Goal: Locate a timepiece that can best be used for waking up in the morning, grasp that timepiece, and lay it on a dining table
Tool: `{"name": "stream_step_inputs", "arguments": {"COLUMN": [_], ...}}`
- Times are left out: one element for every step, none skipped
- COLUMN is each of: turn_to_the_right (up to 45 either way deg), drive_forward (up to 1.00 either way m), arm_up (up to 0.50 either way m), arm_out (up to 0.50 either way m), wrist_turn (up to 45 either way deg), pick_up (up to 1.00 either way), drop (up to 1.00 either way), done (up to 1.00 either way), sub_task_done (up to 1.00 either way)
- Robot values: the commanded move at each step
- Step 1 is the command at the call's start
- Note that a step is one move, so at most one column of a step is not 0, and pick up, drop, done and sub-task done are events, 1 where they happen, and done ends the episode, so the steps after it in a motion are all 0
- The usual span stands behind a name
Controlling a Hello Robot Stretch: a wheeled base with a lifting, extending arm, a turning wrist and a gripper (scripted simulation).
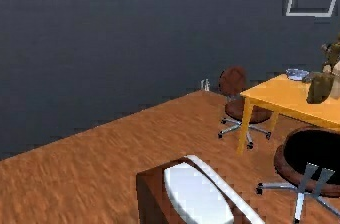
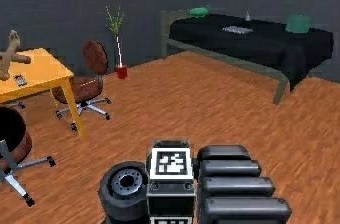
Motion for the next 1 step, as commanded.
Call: {"name": "stream_step_inputs", "arguments": {"turn_to_the_right": [3.0], "drive_forward": [0.0], "arm_up": [0.0], "arm_out": [0.0], "wrist_turn": [0.0], "pick_up": [0.0], "drop": [0.0], "done": [0.0], "sub_task_done": [0.0]}}
